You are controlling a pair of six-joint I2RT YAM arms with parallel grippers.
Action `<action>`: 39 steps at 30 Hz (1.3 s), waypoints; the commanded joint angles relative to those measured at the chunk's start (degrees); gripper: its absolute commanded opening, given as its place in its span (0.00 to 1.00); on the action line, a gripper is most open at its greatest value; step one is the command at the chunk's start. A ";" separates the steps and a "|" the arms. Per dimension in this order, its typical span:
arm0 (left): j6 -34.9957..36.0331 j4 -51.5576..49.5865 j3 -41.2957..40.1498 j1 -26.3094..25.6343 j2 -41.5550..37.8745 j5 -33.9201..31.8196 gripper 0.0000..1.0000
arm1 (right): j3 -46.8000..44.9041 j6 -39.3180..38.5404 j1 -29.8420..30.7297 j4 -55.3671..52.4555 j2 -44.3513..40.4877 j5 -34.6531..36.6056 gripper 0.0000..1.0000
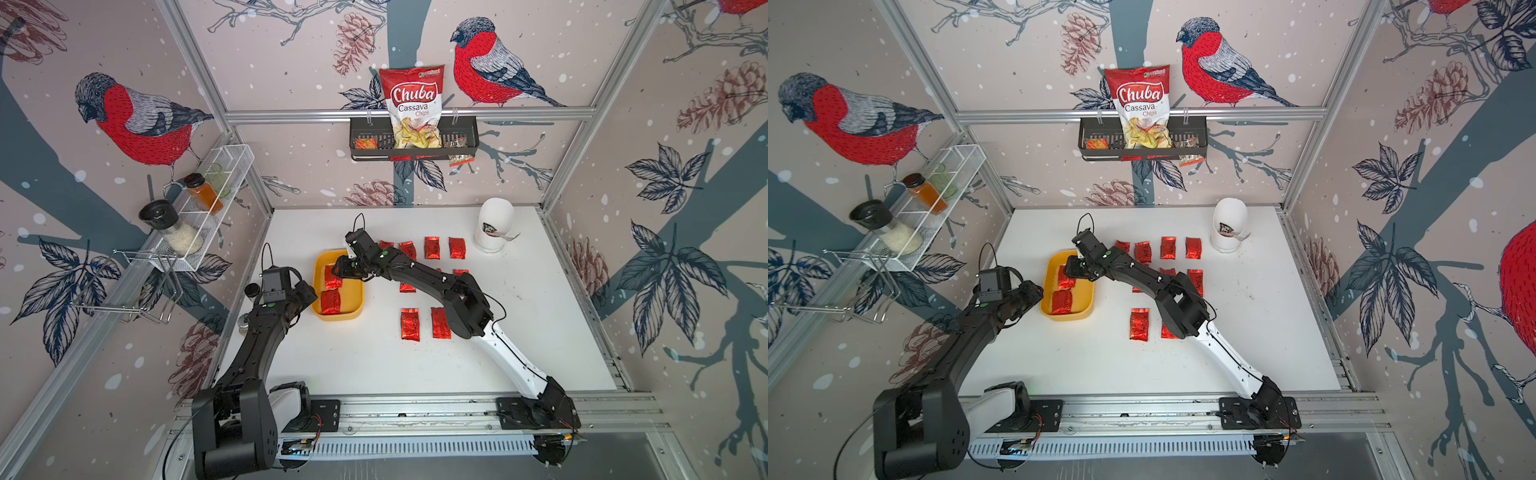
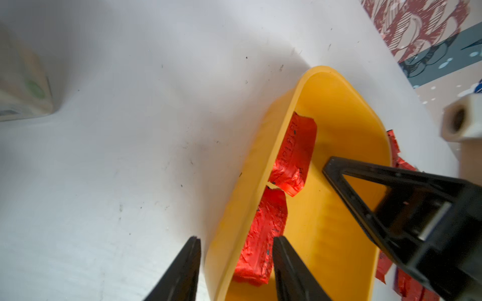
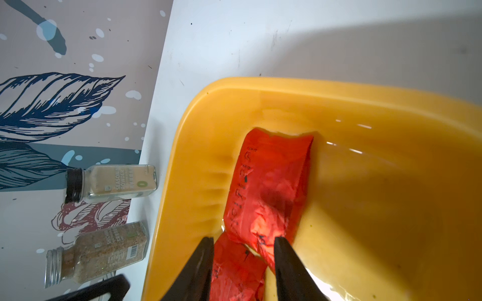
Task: Take the tea bags out of the storage box
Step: Adjust the storage box at the center of the board.
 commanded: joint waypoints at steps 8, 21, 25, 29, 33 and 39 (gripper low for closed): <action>-0.70 6.29 -2.51 -4.41 4.32 -4.83 0.34 | -2.82 -5.45 0.33 -2.80 -5.04 0.95 0.44; -3.58 1.56 -10.94 -8.63 -8.98 -4.98 0.04 | -2.97 -8.82 1.64 -5.93 -4.80 4.55 0.44; -5.93 -1.06 -11.34 -11.17 -11.79 -5.28 0.07 | -3.25 -9.57 2.58 -6.81 -4.71 5.38 0.44; -8.25 -3.19 -12.14 -15.27 -13.47 -8.45 0.14 | -4.41 -9.84 3.32 -7.17 -4.62 7.02 0.45; -10.20 -3.56 -14.57 -17.26 -15.21 -10.13 0.20 | -5.24 -9.71 3.60 -7.62 -4.34 8.81 0.47; -11.43 -5.49 -14.56 -17.75 -18.74 -12.55 0.38 | -5.30 -10.05 3.63 -8.06 -3.65 10.54 0.48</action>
